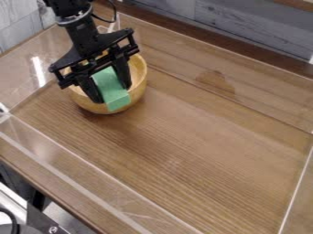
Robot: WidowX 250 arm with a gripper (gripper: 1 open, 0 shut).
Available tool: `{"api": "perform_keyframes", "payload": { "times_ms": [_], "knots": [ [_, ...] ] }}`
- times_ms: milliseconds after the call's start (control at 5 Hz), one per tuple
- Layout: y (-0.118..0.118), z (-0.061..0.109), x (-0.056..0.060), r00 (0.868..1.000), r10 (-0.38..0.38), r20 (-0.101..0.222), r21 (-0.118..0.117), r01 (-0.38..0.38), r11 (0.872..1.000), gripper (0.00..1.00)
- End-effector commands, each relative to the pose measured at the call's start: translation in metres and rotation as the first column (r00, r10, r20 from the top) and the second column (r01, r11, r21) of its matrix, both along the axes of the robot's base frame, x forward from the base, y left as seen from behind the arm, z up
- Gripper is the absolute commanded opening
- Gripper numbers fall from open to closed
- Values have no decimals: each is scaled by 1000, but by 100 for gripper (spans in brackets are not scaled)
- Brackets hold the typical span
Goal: Put the green block in the brown bowl
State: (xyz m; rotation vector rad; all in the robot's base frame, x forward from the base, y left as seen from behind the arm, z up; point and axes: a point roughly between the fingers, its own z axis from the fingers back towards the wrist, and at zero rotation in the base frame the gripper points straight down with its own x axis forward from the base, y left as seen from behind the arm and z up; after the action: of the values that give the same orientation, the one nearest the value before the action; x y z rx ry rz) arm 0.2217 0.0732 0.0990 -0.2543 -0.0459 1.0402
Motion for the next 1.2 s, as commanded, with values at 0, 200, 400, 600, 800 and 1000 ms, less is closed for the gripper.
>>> {"api": "perform_keyframes", "payload": {
  "times_ms": [0, 200, 400, 600, 800, 1000],
  "knots": [
    [8, 11, 9, 998, 16, 57, 21, -17, 1000, 0],
    [10, 10, 9, 998, 25, 61, 18, -26, 999, 0],
    [12, 9, 10, 997, 34, 64, 15, -35, 999, 0],
    [13, 7, 10, 997, 42, 67, 12, -43, 999, 0],
    [16, 0, 14, 997, 51, 58, 14, -51, 999, 0],
    [19, -8, 18, 997, 57, 51, 15, -57, 998, 0]
  ]
}}
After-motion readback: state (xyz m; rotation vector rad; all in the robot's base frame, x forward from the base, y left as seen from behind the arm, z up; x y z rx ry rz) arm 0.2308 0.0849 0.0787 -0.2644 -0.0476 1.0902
